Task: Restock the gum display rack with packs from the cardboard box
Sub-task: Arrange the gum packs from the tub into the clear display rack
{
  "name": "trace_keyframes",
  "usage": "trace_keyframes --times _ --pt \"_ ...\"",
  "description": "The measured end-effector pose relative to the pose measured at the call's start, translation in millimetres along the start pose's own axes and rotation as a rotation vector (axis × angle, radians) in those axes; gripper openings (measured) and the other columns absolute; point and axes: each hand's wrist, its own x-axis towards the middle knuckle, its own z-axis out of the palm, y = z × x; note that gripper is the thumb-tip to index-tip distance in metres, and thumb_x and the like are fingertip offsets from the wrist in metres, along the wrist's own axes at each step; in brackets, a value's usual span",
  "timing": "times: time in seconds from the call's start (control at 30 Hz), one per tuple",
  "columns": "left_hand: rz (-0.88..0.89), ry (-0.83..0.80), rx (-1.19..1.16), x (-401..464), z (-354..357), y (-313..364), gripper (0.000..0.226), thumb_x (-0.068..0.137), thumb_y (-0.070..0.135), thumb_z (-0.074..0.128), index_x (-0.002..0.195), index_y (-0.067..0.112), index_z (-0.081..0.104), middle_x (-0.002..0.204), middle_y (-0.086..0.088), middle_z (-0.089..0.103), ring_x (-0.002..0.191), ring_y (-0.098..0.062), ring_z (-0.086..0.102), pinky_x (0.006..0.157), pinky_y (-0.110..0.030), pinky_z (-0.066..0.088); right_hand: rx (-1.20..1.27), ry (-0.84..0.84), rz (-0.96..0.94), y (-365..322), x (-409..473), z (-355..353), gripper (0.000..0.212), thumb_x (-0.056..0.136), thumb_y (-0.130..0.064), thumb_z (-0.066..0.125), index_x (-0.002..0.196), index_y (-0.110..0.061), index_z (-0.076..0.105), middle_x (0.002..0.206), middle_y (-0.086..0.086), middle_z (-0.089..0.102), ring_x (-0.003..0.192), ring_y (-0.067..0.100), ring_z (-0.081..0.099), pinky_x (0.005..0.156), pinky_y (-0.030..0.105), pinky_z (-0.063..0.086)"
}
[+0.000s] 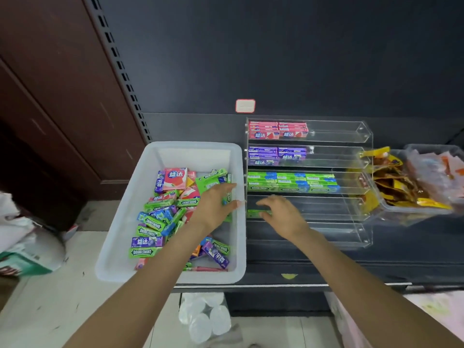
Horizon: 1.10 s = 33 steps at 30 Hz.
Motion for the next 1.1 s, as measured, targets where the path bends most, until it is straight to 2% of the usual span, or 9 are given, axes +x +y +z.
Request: trace_keyframes --times 0.3,0.47,0.57,0.67,0.77,0.87,0.93,1.03,1.1 --pt "-0.051 0.357 0.021 -44 -68 -36 0.023 0.091 0.015 0.057 0.113 0.012 0.062 0.103 -0.003 0.066 0.089 -0.011 0.058 0.074 -0.010 0.037 0.193 0.206 -0.261 -82 18 -10 0.026 0.093 -0.012 0.052 0.116 -0.014 0.065 0.108 0.002 0.064 0.099 0.017 0.058 0.087 0.028 0.045" --pt "-0.117 0.461 0.180 -50 -114 -87 0.025 0.093 0.018 0.054 0.117 0.012 0.059 0.115 -0.007 0.057 0.106 -0.022 0.052 0.086 -0.024 0.038 0.183 0.119 -0.285 -135 49 18 0.027 0.095 -0.016 0.050 0.117 -0.016 0.063 0.113 0.002 0.064 0.103 0.018 0.059 0.090 0.032 0.047" --pt "-0.187 0.372 0.322 -45 -134 -123 0.039 0.094 0.021 0.052 0.132 0.012 0.047 0.133 -0.009 0.044 0.121 -0.028 0.041 0.100 -0.039 0.038 0.193 0.060 -0.237 -161 66 40 0.029 0.095 -0.018 0.052 0.123 -0.016 0.060 0.118 0.003 0.063 0.105 0.016 0.059 0.093 0.031 0.047" --pt "-0.217 0.218 0.259 -32 -153 -151 0.052 0.094 0.024 0.052 0.141 0.010 0.036 0.142 -0.008 0.039 0.129 -0.026 0.039 0.106 -0.033 0.033 0.170 0.005 -0.159 -182 84 62 0.031 0.095 -0.020 0.053 0.124 -0.015 0.059 0.115 0.006 0.064 0.102 0.018 0.060 0.092 0.033 0.048" --pt "-0.281 0.036 -0.016 -22 -167 -164 0.054 0.092 0.022 0.058 0.141 0.011 0.039 0.134 -0.009 0.053 0.120 -0.021 0.053 0.101 -0.027 0.038 0.106 -0.035 -0.078 -195 98 77 0.029 0.092 -0.023 0.057 0.120 -0.014 0.062 0.110 0.007 0.064 0.102 0.019 0.059 0.094 0.033 0.046" --pt "-0.277 -0.106 -0.398 -25 -174 -169 0.039 0.083 0.019 0.069 0.120 0.013 0.059 0.124 -0.004 0.061 0.114 -0.023 0.058 0.101 -0.041 0.045 0.033 -0.053 -0.043 -201 105 84 0.031 0.088 -0.023 0.063 0.118 -0.016 0.064 0.114 0.007 0.060 0.100 0.019 0.059 0.095 0.034 0.046" --pt "-0.211 -0.104 -0.385 -26 -173 -174 0.043 0.085 0.018 0.066 0.126 0.017 0.056 0.124 -0.006 0.062 0.115 -0.024 0.058 0.101 -0.044 0.044 -0.016 -0.071 -0.020 -204 107 86 0.029 0.088 -0.024 0.064 0.116 -0.018 0.065 0.113 0.006 0.061 0.098 0.019 0.060 0.092 0.035 0.048" --pt "-0.167 -0.041 -0.349 -27 -172 -176 0.048 0.089 0.016 0.061 0.135 0.018 0.048 0.128 -0.003 0.058 0.118 -0.018 0.055 0.102 -0.030 0.042 -0.091 -0.084 0.000 -206 108 86 0.020 0.092 -0.024 0.058 0.107 -0.017 0.069 0.104 0.003 0.064 0.088 0.017 0.060 0.082 0.034 0.051" --pt "-0.162 -0.058 -0.396 -28 -171 -180 0.052 0.087 0.023 0.064 0.136 0.017 0.048 0.126 0.000 0.060 0.117 -0.017 0.057 0.102 -0.033 0.043 -0.120 -0.074 0.011 -207 108 86 0.019 0.095 -0.025 0.053 0.086 -0.017 0.068 0.096 0.004 0.064 0.084 0.017 0.060 0.081 0.036 0.052"
